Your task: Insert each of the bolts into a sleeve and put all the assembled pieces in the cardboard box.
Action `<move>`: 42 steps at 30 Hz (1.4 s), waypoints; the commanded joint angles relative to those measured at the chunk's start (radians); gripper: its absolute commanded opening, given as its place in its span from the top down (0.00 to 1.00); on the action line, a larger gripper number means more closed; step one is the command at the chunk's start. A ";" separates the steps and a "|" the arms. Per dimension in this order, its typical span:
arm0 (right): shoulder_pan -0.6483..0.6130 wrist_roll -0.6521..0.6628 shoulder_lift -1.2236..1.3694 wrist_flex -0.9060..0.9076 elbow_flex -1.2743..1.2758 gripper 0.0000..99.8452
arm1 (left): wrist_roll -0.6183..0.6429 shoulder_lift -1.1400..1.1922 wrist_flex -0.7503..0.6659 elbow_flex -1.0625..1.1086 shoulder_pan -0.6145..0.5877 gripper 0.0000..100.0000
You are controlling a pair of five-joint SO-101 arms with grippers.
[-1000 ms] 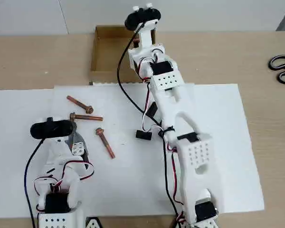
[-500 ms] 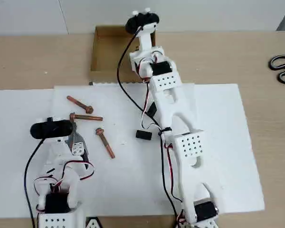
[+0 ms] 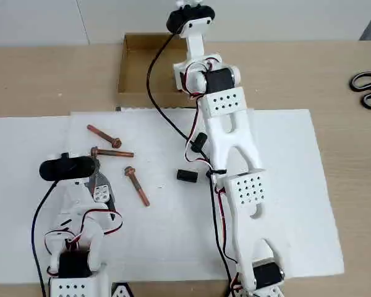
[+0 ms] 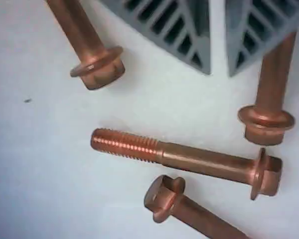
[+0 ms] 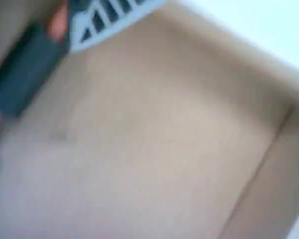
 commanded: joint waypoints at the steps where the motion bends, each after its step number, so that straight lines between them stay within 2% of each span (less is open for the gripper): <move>1: 0.002 0.005 -0.033 0.136 -0.117 0.91 | 0.002 -0.008 -0.028 -0.004 0.002 0.99; 4: -0.004 -0.017 -0.033 0.231 -0.167 0.92 | 0.002 -0.008 -0.028 -0.004 0.002 0.99; 8: -0.024 -0.112 -0.036 0.354 -0.166 0.92 | 0.002 -0.008 -0.028 -0.004 0.002 0.99; 15: -0.099 -0.232 -0.128 0.366 -0.110 0.92 | 0.002 -0.008 -0.028 -0.004 0.002 0.99; 26: -0.111 -0.365 -0.407 0.358 0.407 0.92 | 0.002 -0.008 -0.028 -0.004 0.002 0.99; 39: -0.076 -0.474 -0.406 0.354 0.595 0.92 | 0.002 -0.008 -0.028 -0.004 0.002 0.99; 42: -0.051 -0.474 -0.375 0.354 0.595 0.89 | 0.002 -0.008 -0.028 -0.004 0.002 0.99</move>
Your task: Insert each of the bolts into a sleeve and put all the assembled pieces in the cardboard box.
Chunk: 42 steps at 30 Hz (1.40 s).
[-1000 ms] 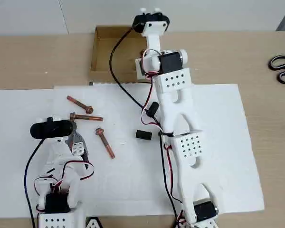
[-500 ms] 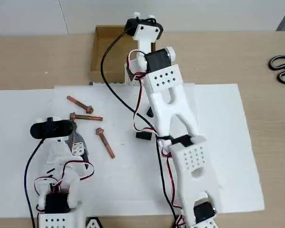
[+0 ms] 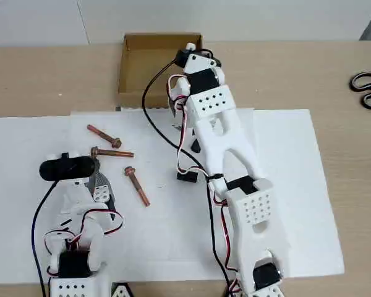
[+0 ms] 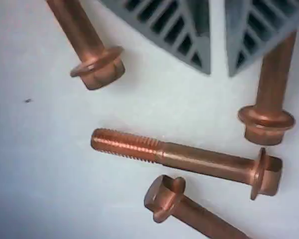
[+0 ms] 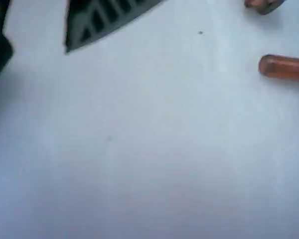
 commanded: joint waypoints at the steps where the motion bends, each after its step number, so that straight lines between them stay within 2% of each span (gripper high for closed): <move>1: 0.033 -0.012 -0.015 0.007 0.000 0.87 | 0.002 -0.008 -0.028 -0.004 0.002 0.99; 5: 0.033 -0.015 0.007 0.007 0.000 0.82 | 0.002 -0.008 -0.028 -0.004 0.002 0.99; 12: 0.030 -0.031 0.044 0.007 0.000 0.85 | 0.002 -0.008 -0.028 -0.004 0.002 0.99; 38: 0.033 -0.041 0.180 -0.065 0.000 0.85 | 0.002 -0.008 -0.028 -0.004 0.000 0.99; 42: 0.039 -0.041 0.180 -0.065 0.000 0.94 | 0.002 -0.008 -0.028 -0.004 0.000 0.99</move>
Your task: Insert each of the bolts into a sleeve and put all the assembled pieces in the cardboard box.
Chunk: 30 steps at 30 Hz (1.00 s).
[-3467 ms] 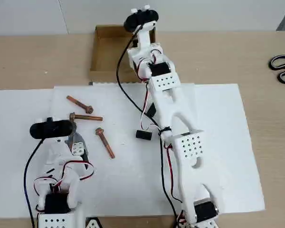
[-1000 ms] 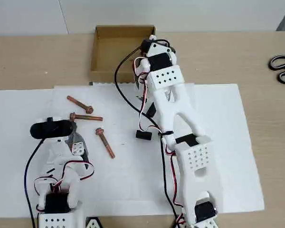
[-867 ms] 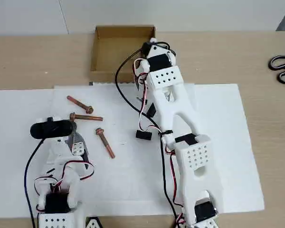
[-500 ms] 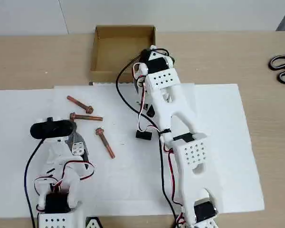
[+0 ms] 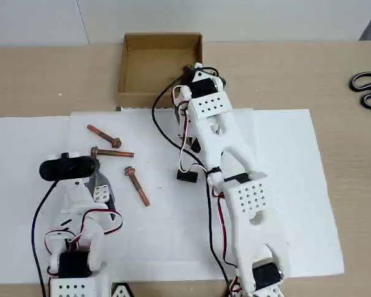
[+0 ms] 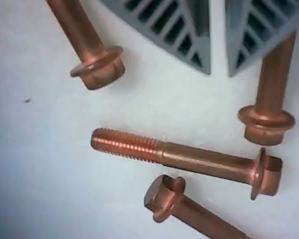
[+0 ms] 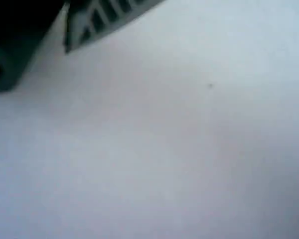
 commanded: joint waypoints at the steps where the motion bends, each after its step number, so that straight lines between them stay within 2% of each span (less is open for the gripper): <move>1: 0.013 -0.006 -0.004 -0.021 -0.003 0.97 | 0.002 -0.008 -0.028 -0.004 0.000 0.99; 2: 0.016 -0.006 -0.004 -0.022 -0.003 1.00 | 0.002 -0.008 -0.028 -0.004 0.000 0.99; 7: 0.035 -0.003 -0.016 -0.027 -0.012 1.00 | 0.002 -0.008 -0.028 -0.004 0.000 0.99; 13: 0.031 0.011 -0.019 0.059 -0.195 1.00 | 0.003 -0.008 -0.026 -0.004 0.009 0.99; 16: 0.030 0.077 -0.090 0.064 -0.261 1.00 | 0.003 -0.008 -0.026 -0.010 0.035 0.99; 19: 0.030 0.106 -0.213 0.065 -0.264 1.00 | 0.003 -0.003 0.000 -0.105 0.037 0.99; 25: 0.051 0.110 -0.418 0.067 -0.018 1.00 | 0.003 0.049 0.184 -0.384 0.097 0.99; 30: 0.101 0.107 -0.602 0.062 0.235 1.00 | 0.003 0.324 0.279 -0.601 0.103 0.99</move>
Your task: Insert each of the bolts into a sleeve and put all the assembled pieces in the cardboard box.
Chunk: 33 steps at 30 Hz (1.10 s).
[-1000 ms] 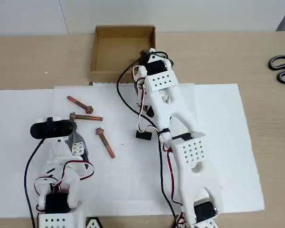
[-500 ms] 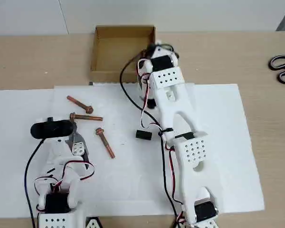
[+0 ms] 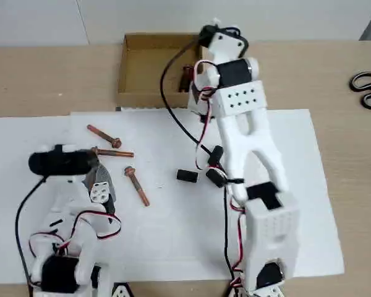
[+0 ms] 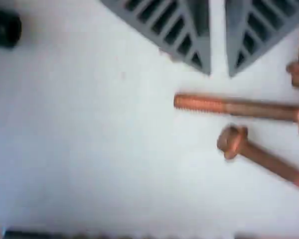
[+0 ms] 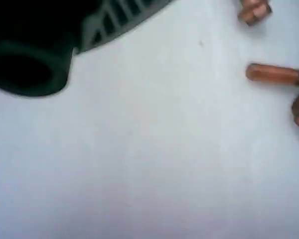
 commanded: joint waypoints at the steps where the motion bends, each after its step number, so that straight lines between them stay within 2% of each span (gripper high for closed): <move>1: 0.048 0.006 -0.179 0.016 0.150 1.00 | 0.005 0.215 0.032 -0.203 0.005 0.99; 10: 0.176 0.005 -0.414 0.013 0.562 1.00 | 0.238 0.720 0.101 -0.704 0.006 0.99; 14: 0.220 0.005 -0.493 0.013 0.697 1.00 | 0.330 0.873 0.161 -0.763 0.011 0.99; 20: 0.278 0.003 -0.615 0.005 0.856 1.00 | 0.660 1.042 0.207 -0.737 0.005 0.99; 28: 0.297 0.003 -0.763 -0.004 1.008 1.00 | 0.669 1.206 0.226 -0.731 0.037 0.99; 33: 0.297 0.003 -0.837 -0.044 1.066 1.00 | 0.615 1.283 0.298 -0.734 0.075 0.96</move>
